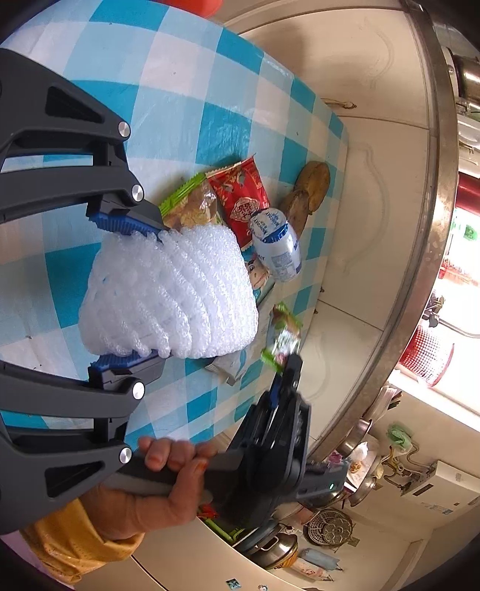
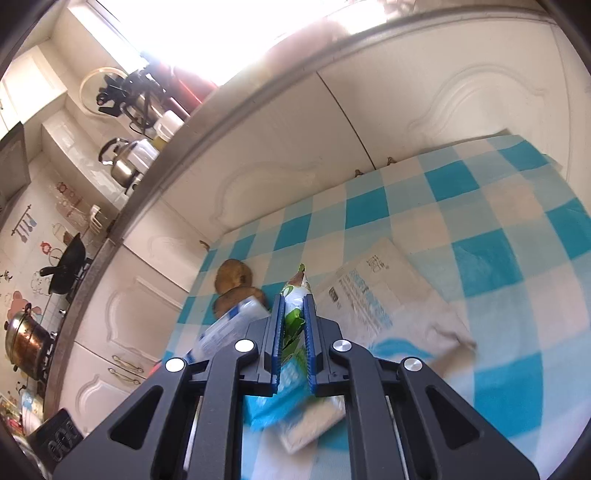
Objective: Collect trash
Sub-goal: 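Grasp the green snack wrapper with right tool while left tool holds the foam net, then drop foam net and green wrapper into the orange bucket, opening both tools, then move left tool back to the table and grasp a brown potato peel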
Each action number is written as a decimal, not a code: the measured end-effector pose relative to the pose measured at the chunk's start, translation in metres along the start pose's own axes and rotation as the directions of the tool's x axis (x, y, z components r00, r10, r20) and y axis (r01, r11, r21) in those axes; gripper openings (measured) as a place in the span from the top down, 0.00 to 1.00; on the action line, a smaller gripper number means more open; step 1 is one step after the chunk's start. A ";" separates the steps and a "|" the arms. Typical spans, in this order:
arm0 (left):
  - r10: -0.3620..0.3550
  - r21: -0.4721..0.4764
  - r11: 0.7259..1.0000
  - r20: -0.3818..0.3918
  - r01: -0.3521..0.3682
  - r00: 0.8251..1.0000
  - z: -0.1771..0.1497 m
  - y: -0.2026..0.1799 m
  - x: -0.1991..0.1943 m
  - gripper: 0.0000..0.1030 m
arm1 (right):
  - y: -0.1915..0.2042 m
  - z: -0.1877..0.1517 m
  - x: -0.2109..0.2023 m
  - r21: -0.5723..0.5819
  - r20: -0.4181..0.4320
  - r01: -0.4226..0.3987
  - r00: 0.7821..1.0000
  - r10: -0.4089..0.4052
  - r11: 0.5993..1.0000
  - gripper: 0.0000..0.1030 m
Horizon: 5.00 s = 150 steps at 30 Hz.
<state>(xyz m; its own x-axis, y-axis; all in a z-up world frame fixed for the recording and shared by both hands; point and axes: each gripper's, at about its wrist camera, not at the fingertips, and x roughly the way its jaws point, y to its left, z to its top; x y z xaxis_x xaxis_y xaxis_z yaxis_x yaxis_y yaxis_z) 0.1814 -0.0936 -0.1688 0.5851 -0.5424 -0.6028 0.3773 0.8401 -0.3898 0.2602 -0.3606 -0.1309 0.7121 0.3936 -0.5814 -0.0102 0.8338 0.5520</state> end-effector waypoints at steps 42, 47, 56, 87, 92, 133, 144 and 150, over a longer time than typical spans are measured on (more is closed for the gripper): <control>0.405 -0.366 0.867 0.122 -0.338 0.906 -0.035 0.202 -0.146 0.50 | 0.276 -0.123 0.113 -0.344 -0.382 -0.328 0.905 0.188 0.880 0.89; 0.444 -0.406 0.835 0.098 -0.371 0.891 -0.040 0.225 -0.149 0.50 | 0.299 -0.141 0.146 -0.349 -0.449 -0.354 0.876 0.177 0.867 0.89; 0.484 -0.460 0.780 0.013 -0.424 0.875 -0.054 0.266 -0.142 0.49 | 0.317 -0.165 0.184 -0.360 -0.508 -0.364 0.849 0.146 0.859 0.89; 0.574 -0.265 0.791 0.007 -0.552 0.819 -0.048 0.203 -0.163 0.16 | 0.240 -0.164 0.049 -0.398 -0.184 -0.115 0.982 0.043 0.910 0.13; 0.534 -0.212 0.828 0.019 -0.518 0.845 -0.049 0.174 -0.162 0.16 | 0.204 -0.177 0.019 -0.361 -0.130 -0.039 0.991 -0.008 0.932 0.13; 0.262 -0.250 0.927 -0.105 -0.280 0.959 0.113 0.055 -0.020 0.16 | 0.032 -0.171 -0.098 -0.033 0.102 0.008 0.995 -0.004 0.999 0.11; 0.366 -0.234 0.867 -0.302 -0.441 0.880 0.184 0.086 0.141 0.19 | 0.005 -0.162 -0.100 0.088 0.098 -0.090 0.992 0.082 0.992 0.11; 0.417 -0.191 0.841 -0.368 -0.507 0.831 0.196 0.100 0.177 0.24 | -0.002 -0.156 -0.097 0.111 0.097 -0.106 0.991 0.096 0.988 0.11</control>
<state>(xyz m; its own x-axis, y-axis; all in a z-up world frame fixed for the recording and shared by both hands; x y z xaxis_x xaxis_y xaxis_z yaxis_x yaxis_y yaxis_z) 0.4634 -0.1054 -0.1773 0.3790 -0.1004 -0.9199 -0.1163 0.9810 -0.1550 0.0814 -0.3405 -0.1688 0.7725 0.4323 -0.4652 -0.0081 0.7392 0.6735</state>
